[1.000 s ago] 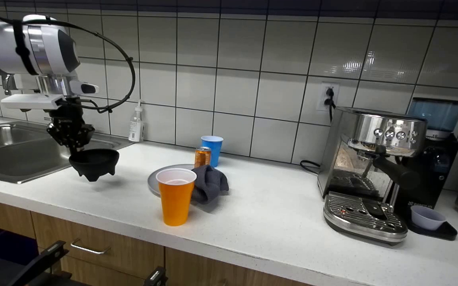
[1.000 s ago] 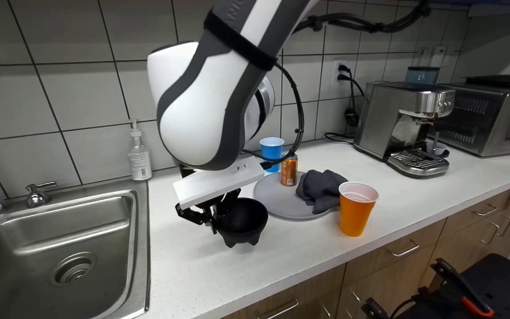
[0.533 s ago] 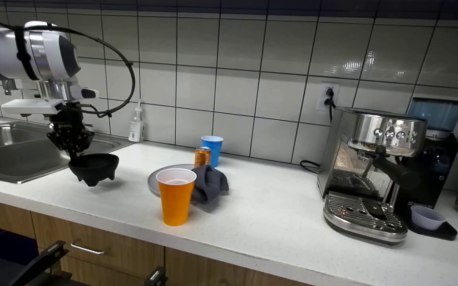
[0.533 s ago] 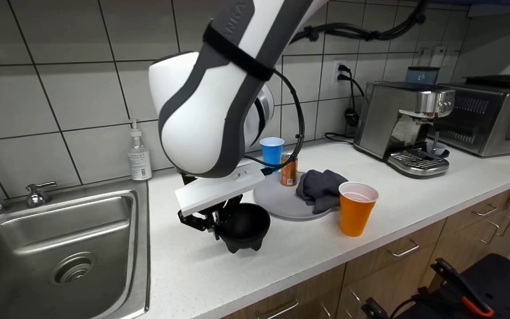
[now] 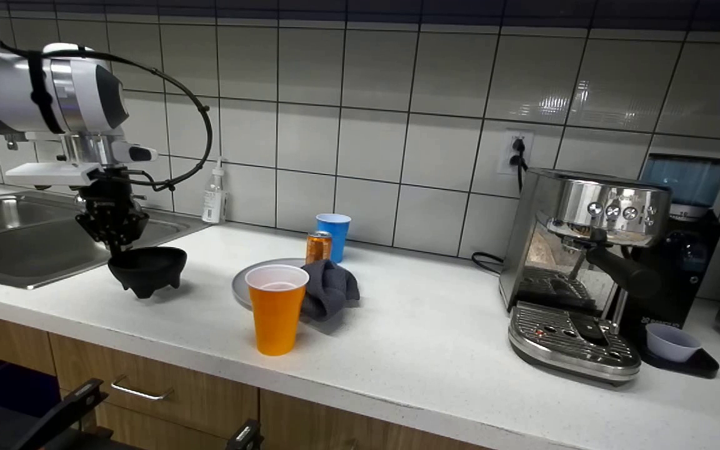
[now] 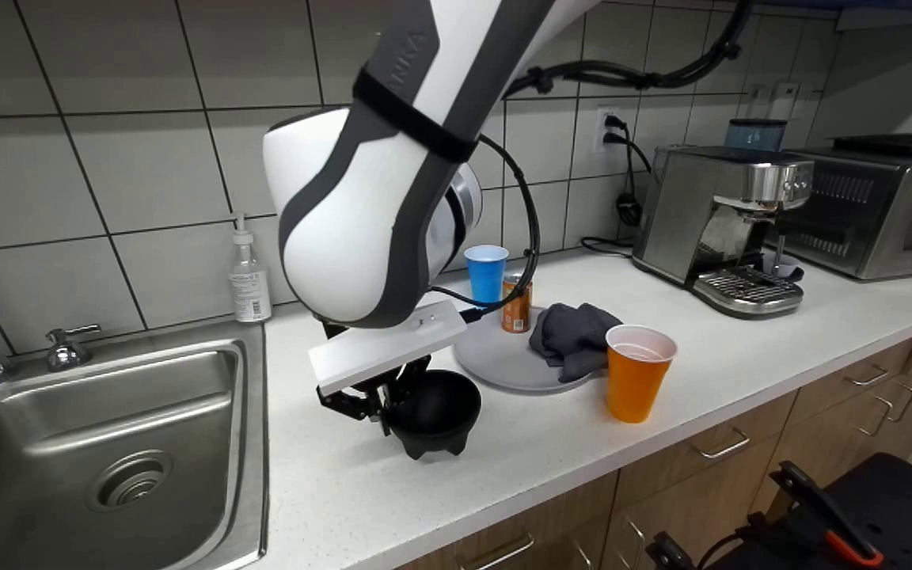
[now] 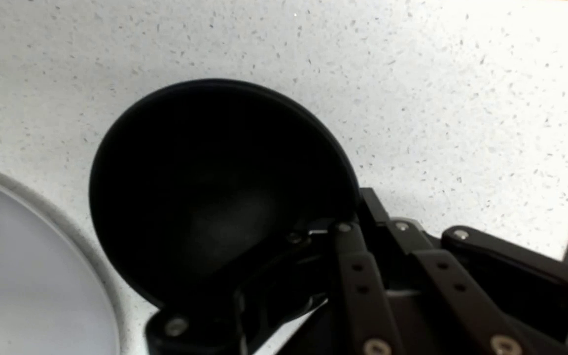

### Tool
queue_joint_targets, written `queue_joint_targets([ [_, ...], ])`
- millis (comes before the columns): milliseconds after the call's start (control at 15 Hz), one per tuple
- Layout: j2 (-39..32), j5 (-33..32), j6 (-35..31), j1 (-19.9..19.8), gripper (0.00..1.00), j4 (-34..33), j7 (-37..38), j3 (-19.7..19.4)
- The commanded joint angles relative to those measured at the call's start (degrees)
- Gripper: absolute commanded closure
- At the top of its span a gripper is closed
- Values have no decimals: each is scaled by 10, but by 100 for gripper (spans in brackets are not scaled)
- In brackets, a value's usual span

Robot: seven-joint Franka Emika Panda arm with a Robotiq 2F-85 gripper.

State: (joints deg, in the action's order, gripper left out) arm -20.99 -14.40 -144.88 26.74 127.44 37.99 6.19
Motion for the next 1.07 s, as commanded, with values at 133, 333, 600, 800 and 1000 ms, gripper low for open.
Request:
queue_joint_targets([
  [133, -18, -7, 27, 10, 98, -32, 20, -3],
  [333, -24, -11, 29, 14, 87, -38, 20, -5],
  [600, -23, -12, 31, 18, 54, -42, 22, -6],
  [800, -14, -8, 30, 15, 33, -39, 21, -5],
  [1000, 0, -5, 27, 11, 10, -32, 17, -5],
])
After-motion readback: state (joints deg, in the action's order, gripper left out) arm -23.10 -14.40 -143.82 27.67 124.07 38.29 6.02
